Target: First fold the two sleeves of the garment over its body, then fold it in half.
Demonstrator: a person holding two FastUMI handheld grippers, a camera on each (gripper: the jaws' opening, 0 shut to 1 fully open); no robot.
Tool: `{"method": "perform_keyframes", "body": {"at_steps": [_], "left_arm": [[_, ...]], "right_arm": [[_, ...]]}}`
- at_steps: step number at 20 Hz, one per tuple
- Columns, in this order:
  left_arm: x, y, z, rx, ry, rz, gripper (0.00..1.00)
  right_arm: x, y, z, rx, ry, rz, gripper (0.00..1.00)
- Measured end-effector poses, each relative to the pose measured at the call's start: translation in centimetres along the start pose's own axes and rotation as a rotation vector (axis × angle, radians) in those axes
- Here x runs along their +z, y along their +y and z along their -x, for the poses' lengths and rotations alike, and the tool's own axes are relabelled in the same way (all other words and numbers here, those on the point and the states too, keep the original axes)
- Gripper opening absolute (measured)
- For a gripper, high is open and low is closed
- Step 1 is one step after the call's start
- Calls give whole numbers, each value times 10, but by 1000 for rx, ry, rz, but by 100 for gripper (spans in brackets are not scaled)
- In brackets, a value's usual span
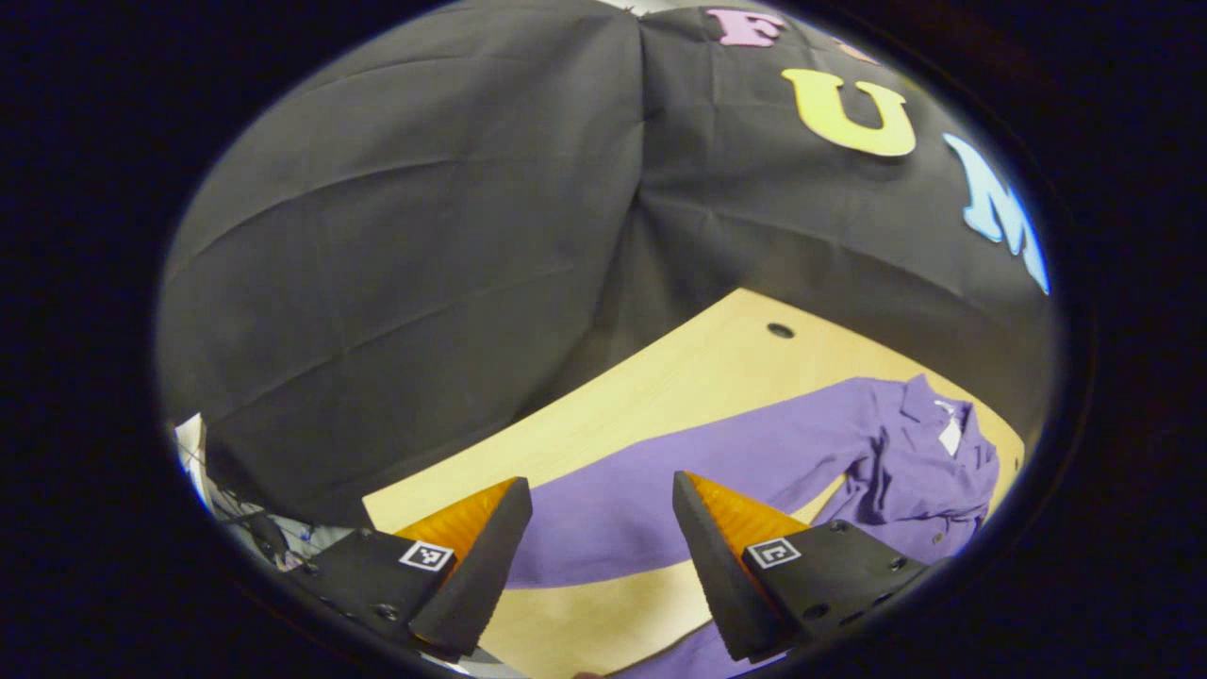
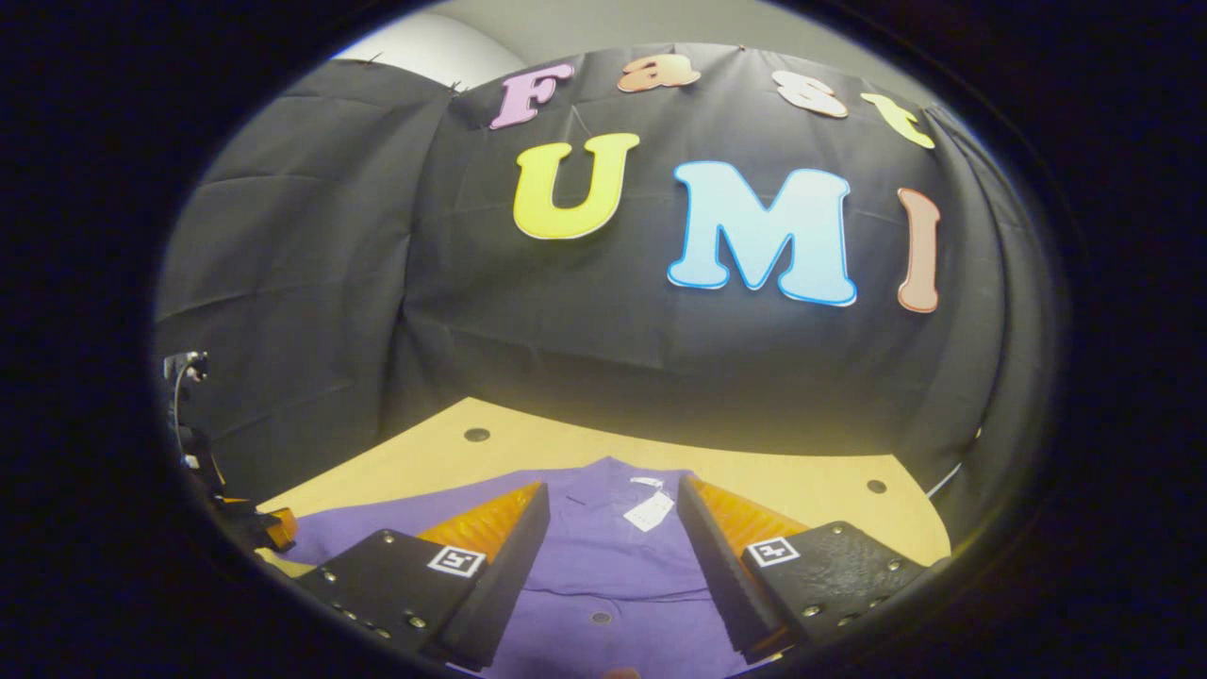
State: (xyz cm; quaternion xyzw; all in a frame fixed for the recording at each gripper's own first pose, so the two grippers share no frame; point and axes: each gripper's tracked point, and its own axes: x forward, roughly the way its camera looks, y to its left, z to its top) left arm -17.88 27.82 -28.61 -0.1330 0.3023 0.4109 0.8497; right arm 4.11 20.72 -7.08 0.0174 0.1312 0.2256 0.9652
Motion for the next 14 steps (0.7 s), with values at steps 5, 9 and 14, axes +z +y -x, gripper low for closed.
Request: {"method": "perform_keyframes", "body": {"at_steps": [5,9,14], "left_arm": [[-28,28,-27,79,91,24,95],[-50,43,-40,99,155,13,98],[-71,46,-49,98,219,13,98]], "right_arm": [[-7,-2,5,15,18,-16,85],[-13,-2,9,14,35,-14,85],[-14,0,14,15,44,-17,85]]}}
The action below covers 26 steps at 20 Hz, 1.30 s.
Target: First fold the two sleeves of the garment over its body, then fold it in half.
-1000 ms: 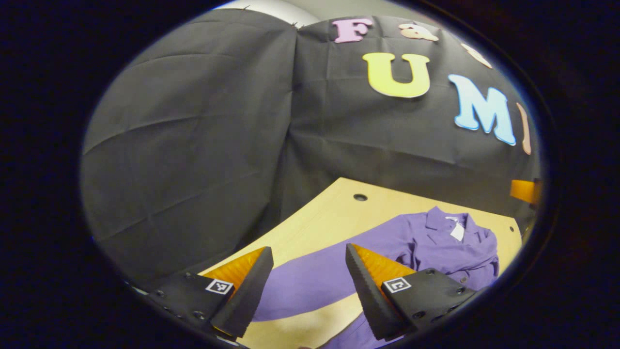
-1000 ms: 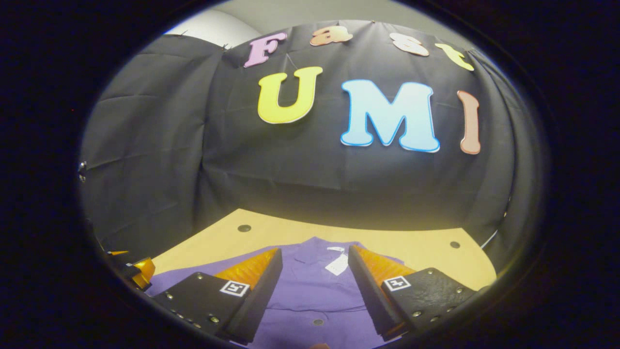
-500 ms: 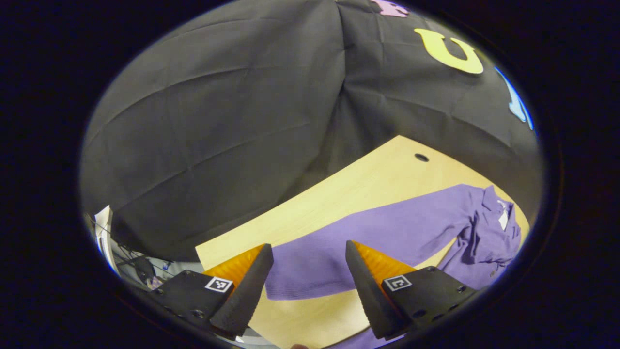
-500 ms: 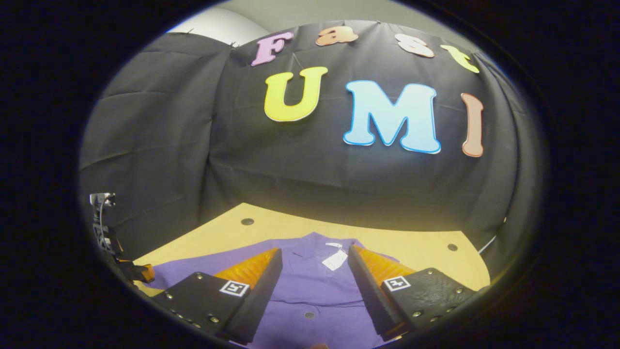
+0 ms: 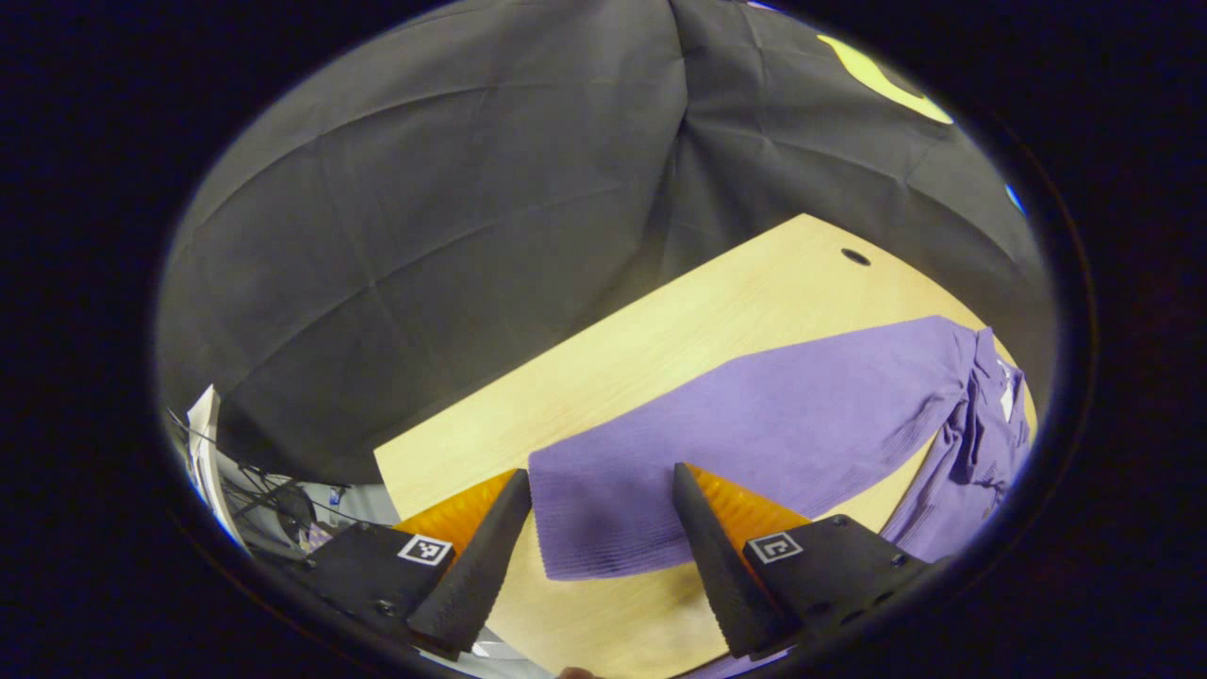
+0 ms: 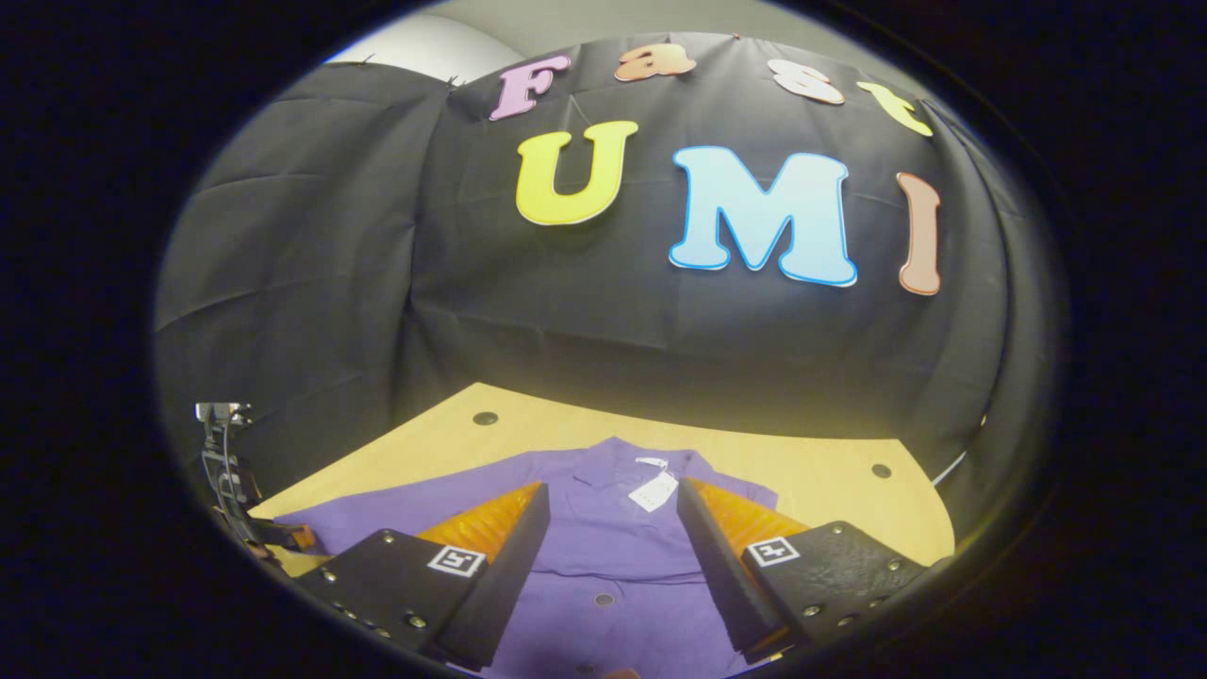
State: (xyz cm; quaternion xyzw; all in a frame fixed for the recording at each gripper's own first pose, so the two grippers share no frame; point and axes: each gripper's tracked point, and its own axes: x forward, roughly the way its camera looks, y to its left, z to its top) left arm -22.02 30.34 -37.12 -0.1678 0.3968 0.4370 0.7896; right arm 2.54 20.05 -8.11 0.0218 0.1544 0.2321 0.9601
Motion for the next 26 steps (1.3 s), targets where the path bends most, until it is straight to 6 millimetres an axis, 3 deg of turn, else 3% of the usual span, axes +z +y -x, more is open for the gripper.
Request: {"method": "perform_keyframes", "body": {"at_steps": [2,4,7,10,11,13,14,20,26], "left_arm": [[0,1,0,-9,-7,12,95],[1,0,0,-18,-16,9,100],[5,-13,-5,-37,-42,2,79],[7,-22,-6,-61,-54,-3,28],[7,-23,-7,-63,-51,-11,17],[8,-22,-6,-82,-56,1,16],[9,-26,-5,-86,-54,8,7],[25,-42,11,-167,-62,97,7],[54,-100,43,-288,-107,83,7]], "right_arm": [[-1,0,1,-2,3,-4,85],[-2,1,2,-1,9,-9,85],[-4,4,0,7,16,-17,85],[-2,5,3,12,15,-24,85],[-2,4,3,9,11,-23,85],[-2,-2,4,-3,9,-23,85],[-3,-5,6,-10,11,-27,85],[-2,-22,8,-42,7,-39,85],[0,-36,13,-60,-5,-47,85]]}}
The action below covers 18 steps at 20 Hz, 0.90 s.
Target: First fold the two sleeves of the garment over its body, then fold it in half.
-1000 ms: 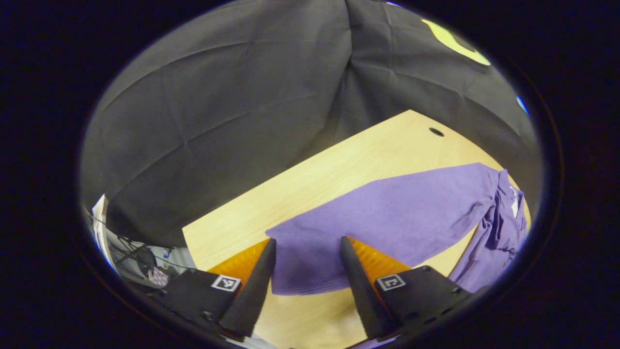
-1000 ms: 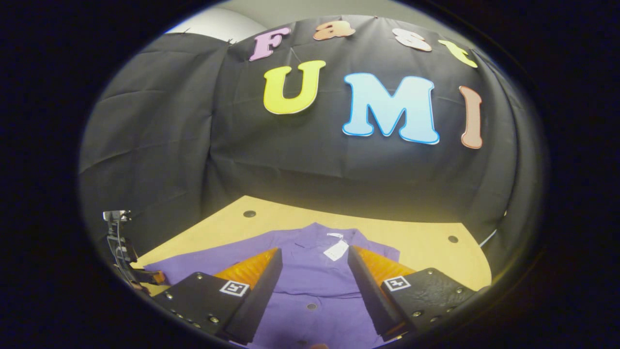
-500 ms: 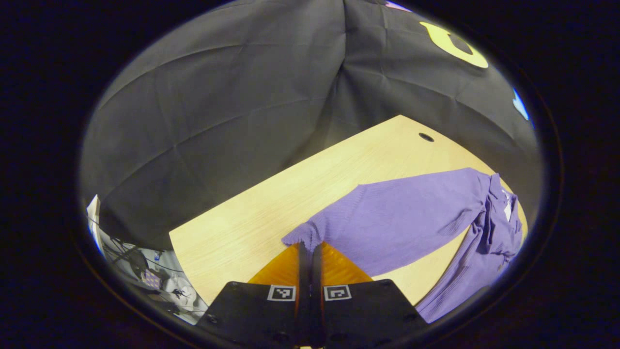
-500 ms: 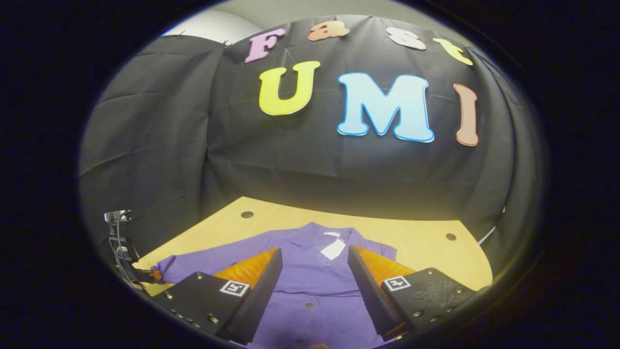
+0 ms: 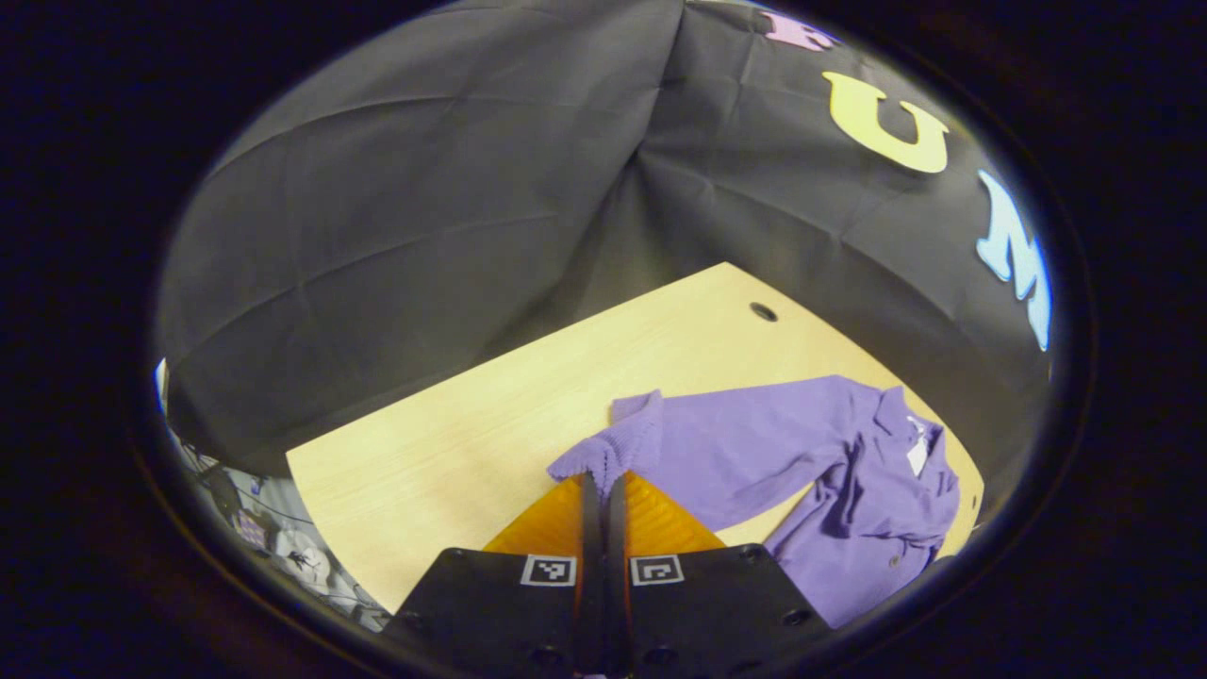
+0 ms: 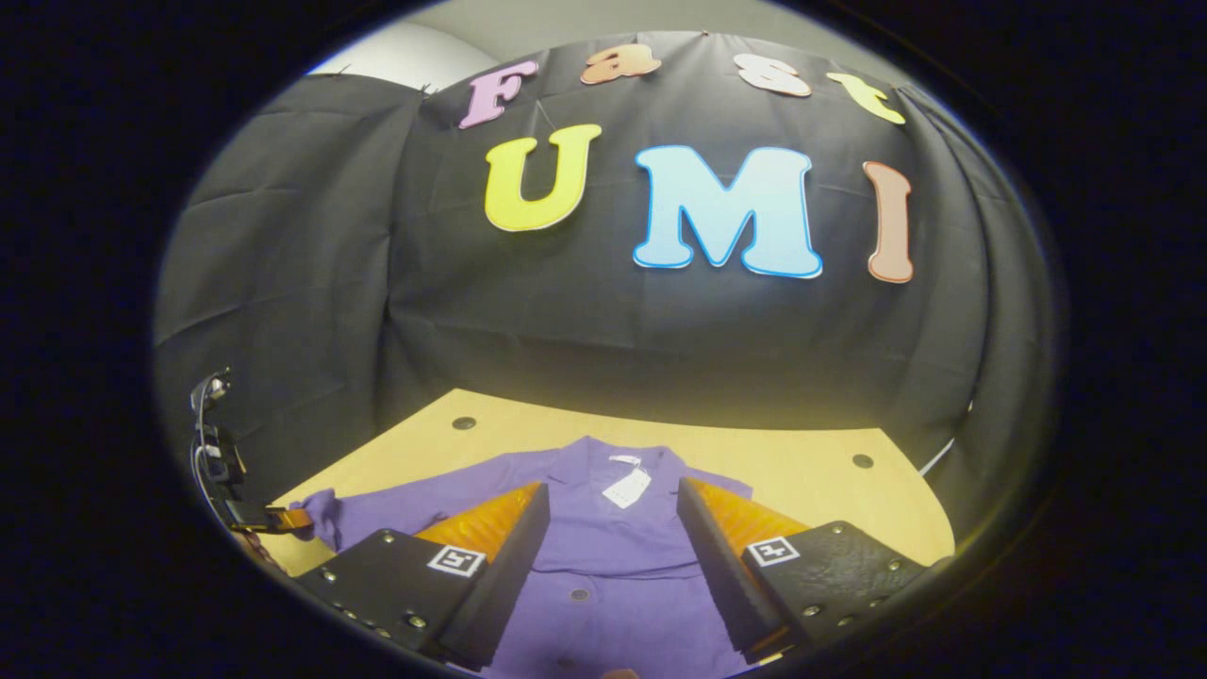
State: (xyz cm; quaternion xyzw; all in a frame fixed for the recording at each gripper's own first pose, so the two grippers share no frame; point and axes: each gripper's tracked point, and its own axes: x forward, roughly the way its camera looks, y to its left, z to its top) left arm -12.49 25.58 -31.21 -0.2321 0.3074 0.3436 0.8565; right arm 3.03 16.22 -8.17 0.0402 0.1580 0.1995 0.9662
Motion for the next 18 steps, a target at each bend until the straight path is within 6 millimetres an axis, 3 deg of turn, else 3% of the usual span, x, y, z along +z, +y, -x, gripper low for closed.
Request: {"method": "perform_keyframes", "body": {"at_steps": [8,18], "left_arm": [[8,-124,20,-193,-22,-114,7],[-9,-261,34,-370,-25,-213,7]], "right_arm": [[-2,-39,6,-58,-11,1,85],[-10,-89,8,-115,-5,-23,85]]}}
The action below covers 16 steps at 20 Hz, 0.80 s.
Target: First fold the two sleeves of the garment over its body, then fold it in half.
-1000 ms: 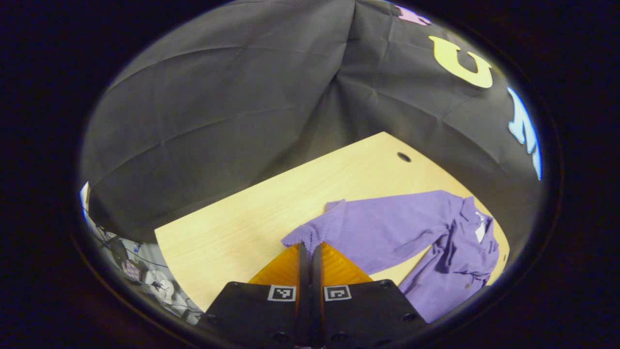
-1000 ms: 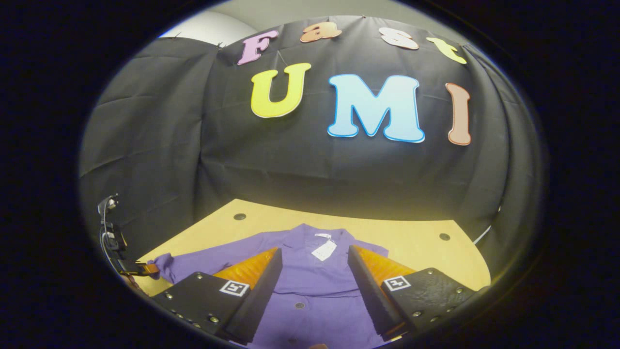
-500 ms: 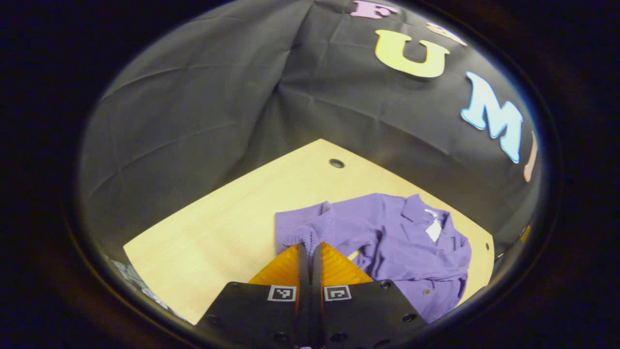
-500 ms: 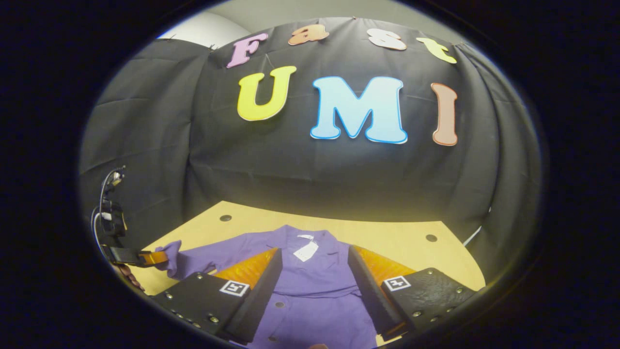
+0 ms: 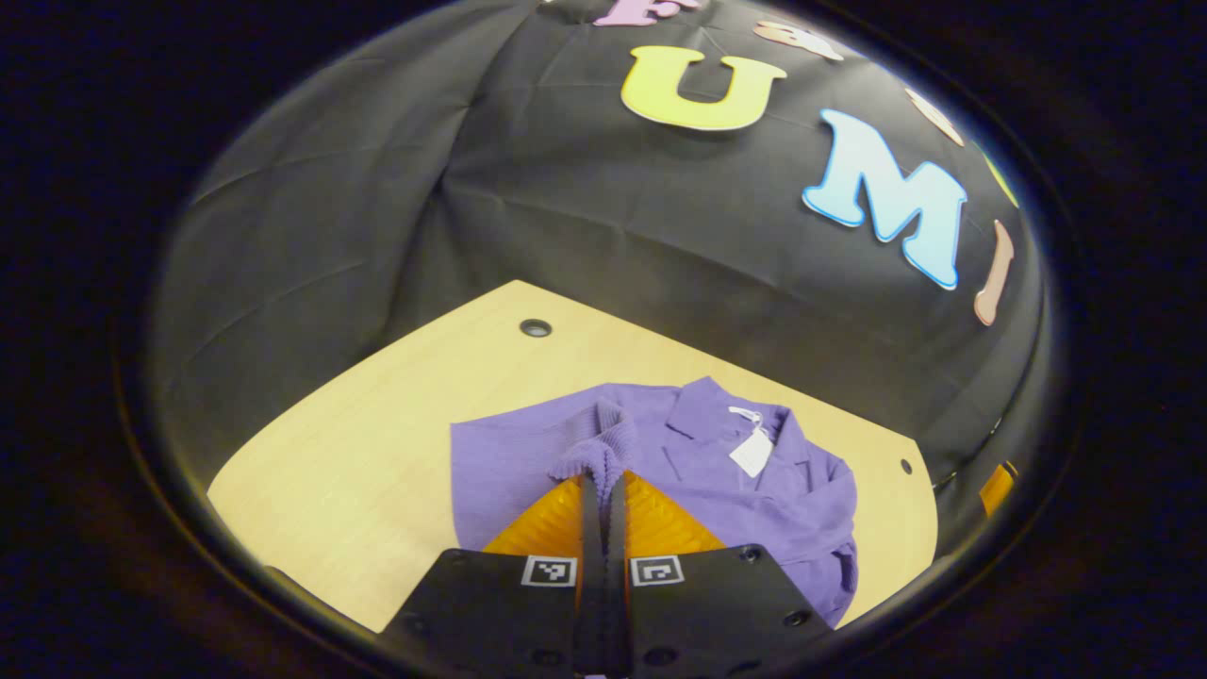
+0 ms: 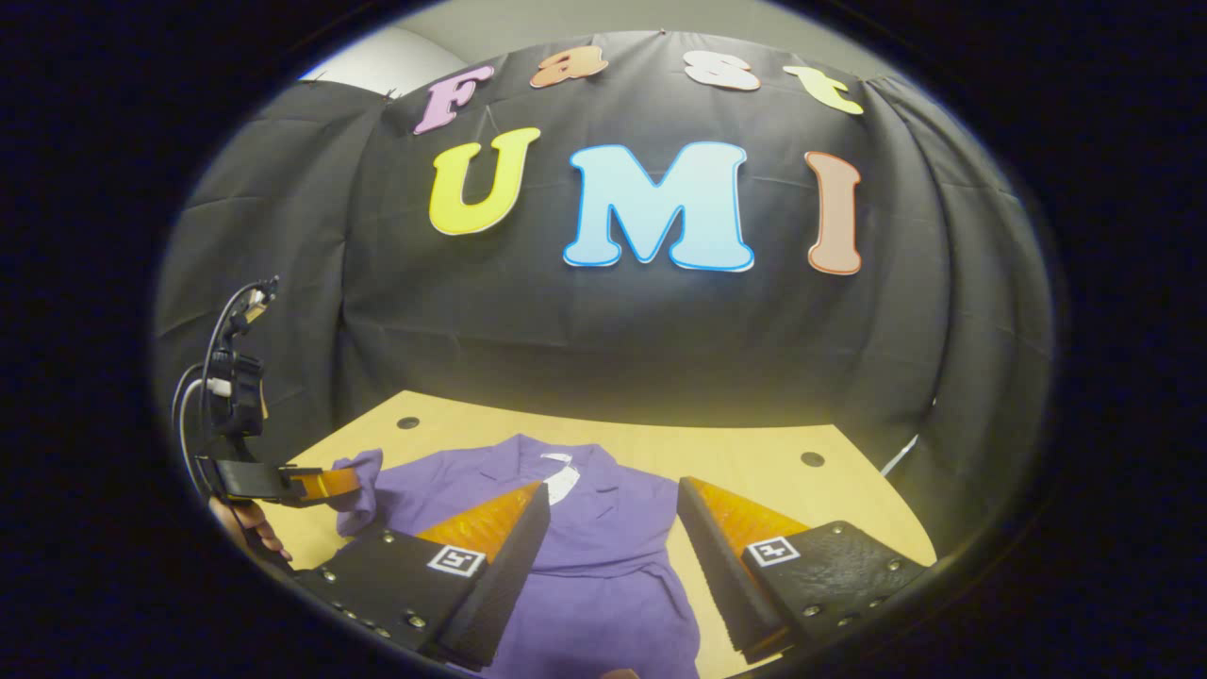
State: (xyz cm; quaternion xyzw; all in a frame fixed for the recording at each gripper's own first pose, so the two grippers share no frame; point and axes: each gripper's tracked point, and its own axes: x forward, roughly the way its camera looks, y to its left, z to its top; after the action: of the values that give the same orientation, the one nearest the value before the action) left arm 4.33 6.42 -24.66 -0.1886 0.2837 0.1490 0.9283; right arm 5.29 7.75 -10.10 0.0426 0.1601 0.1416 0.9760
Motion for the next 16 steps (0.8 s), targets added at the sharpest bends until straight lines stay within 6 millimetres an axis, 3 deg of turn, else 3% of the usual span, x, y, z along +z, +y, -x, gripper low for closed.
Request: {"method": "perform_keyframes", "body": {"at_steps": [9,13,16], "left_arm": [[-17,-137,-21,-173,20,-64,7],[-46,-189,-28,-227,57,-123,7],[-67,-215,-35,-251,90,-166,7]], "right_arm": [[-9,-55,-1,-46,16,-17,85],[-15,-81,-1,-62,25,-22,85],[-20,-97,1,-74,33,-31,85]]}}
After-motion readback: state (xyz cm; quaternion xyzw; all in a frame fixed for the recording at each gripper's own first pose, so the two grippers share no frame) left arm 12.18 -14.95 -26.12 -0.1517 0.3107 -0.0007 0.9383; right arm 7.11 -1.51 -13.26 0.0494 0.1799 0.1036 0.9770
